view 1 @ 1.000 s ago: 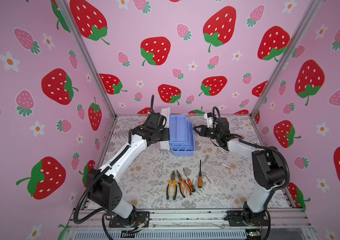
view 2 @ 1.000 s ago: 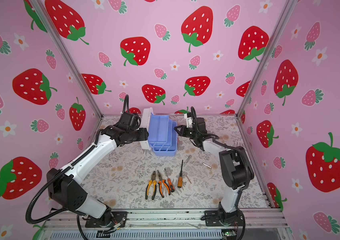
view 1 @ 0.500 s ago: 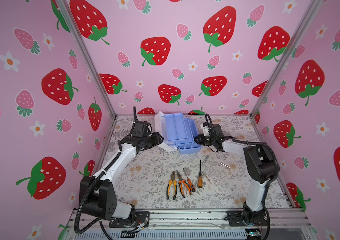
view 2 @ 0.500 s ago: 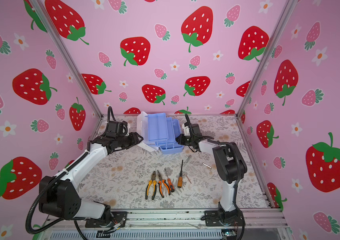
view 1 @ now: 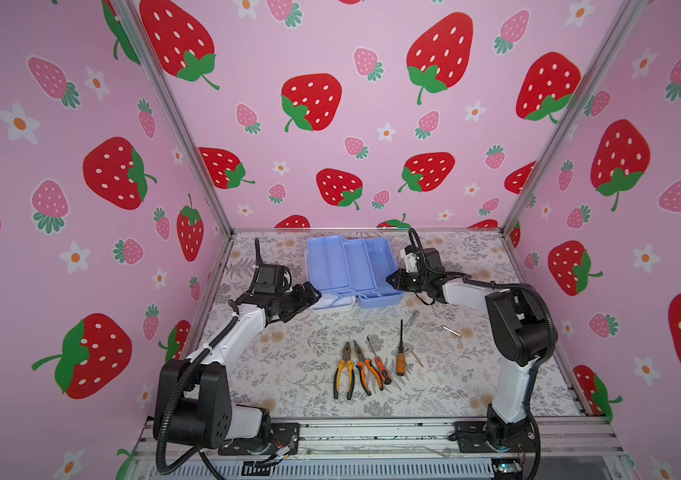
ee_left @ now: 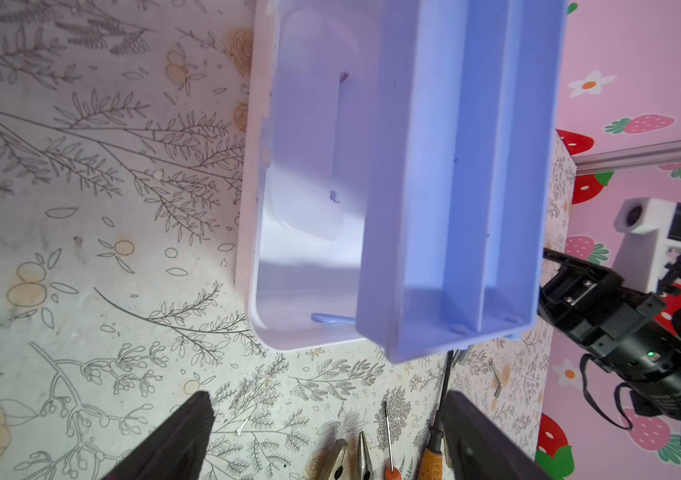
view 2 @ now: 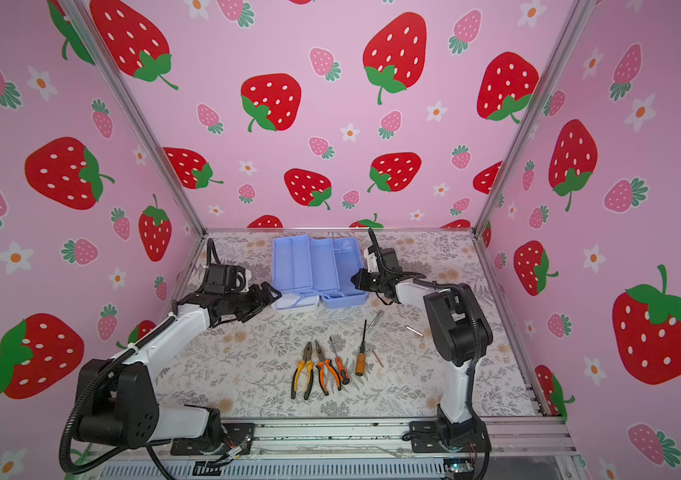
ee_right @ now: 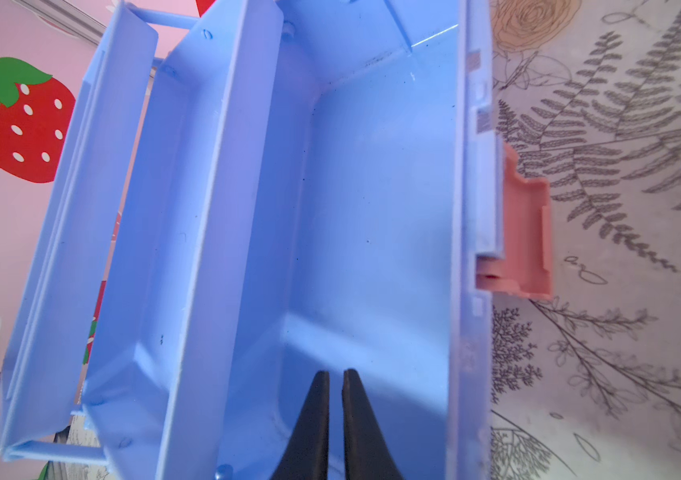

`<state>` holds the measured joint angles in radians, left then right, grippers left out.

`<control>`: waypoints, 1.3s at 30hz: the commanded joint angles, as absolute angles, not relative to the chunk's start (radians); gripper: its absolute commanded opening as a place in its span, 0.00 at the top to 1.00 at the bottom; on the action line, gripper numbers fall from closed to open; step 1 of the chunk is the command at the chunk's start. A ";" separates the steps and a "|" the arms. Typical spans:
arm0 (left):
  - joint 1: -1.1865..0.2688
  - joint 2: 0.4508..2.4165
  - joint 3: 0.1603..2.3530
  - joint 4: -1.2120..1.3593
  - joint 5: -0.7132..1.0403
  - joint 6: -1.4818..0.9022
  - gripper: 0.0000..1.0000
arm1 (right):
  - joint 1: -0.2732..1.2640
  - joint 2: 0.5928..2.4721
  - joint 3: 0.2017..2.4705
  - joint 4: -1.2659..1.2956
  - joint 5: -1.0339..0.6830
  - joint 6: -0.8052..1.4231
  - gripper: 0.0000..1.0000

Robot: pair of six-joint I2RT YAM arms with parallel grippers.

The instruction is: Pack the tool kit

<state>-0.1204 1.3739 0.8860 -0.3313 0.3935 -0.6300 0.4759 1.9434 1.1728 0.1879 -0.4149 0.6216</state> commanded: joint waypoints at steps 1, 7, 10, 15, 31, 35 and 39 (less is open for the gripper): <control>-0.122 1.334 0.881 -0.307 0.402 -0.652 0.11 | 0.478 1.924 1.126 0.134 -0.367 0.588 0.88; -0.246 1.256 0.879 -0.425 0.230 -0.605 0.11 | 0.509 1.785 1.067 0.123 -0.291 0.556 0.84; -0.327 1.203 0.846 -0.459 0.151 -0.603 0.16 | 0.550 1.686 1.034 0.090 -0.218 0.528 0.82; -0.457 1.094 0.731 -0.486 0.059 -0.623 0.35 | 0.657 1.498 0.931 0.061 -0.070 0.497 0.80; -0.868 0.931 0.453 -0.522 -0.064 -0.876 0.30 | 0.943 1.161 0.595 -0.019 0.192 0.675 0.78; -0.954 0.967 0.446 -0.454 -0.110 -0.946 0.28 | 0.953 1.134 0.573 -0.038 0.187 0.679 0.76; -1.007 1.067 0.465 -0.396 -0.127 -0.979 0.28 | 0.961 1.120 0.565 -0.036 0.166 0.680 0.72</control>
